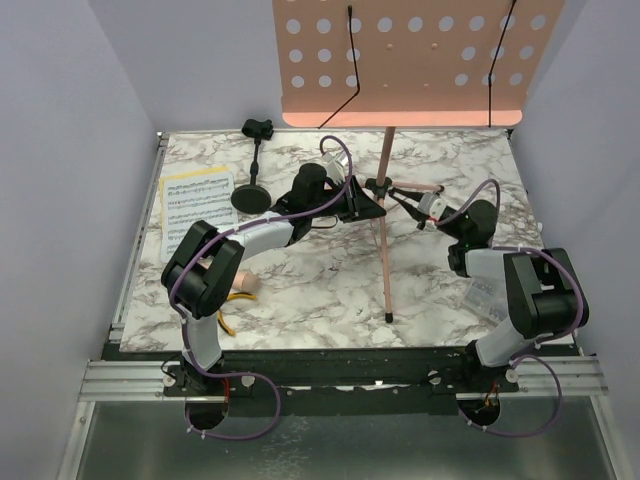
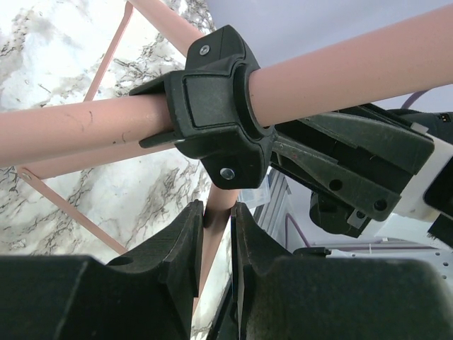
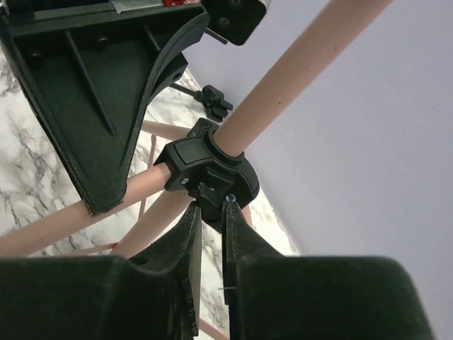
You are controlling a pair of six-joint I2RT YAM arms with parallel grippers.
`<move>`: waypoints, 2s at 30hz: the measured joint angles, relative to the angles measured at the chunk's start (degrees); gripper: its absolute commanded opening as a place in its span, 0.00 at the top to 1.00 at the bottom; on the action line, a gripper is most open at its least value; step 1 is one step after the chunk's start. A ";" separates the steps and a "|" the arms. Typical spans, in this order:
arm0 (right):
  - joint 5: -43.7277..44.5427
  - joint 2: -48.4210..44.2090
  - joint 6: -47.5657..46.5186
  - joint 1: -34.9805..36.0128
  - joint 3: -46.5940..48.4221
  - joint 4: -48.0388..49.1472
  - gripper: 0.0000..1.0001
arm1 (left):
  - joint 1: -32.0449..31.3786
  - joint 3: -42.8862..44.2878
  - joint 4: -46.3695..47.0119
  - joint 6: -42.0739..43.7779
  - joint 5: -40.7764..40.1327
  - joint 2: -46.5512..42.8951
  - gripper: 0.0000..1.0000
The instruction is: Set up the instrument practice props
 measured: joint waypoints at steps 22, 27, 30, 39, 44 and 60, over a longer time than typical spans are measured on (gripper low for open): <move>14.08 1.07 69.88 0.94 31.19 -66.34 1.00 | 2.36 0.33 1.20 0.22 -2.21 0.61 0.76; 12.61 2.36 85.42 0.42 34.88 -76.78 1.00 | 2.36 0.33 1.11 0.22 -1.88 0.63 0.76; 11.52 1.95 96.56 -0.39 33.16 -77.48 1.00 | 2.27 0.31 0.98 0.22 -1.31 0.63 0.76; 11.63 -2.58 127.10 -1.22 24.17 -71.60 0.69 | 1.64 0.31 0.63 0.22 -0.02 0.63 0.76; 12.50 -9.66 133.48 -0.68 18.82 -67.82 0.18 | 1.49 0.31 0.83 0.24 -0.04 0.61 0.76; 24.52 -35.58 52.81 -0.94 -3.43 -45.79 0.22 | 1.46 0.31 0.83 0.22 -0.07 0.61 0.76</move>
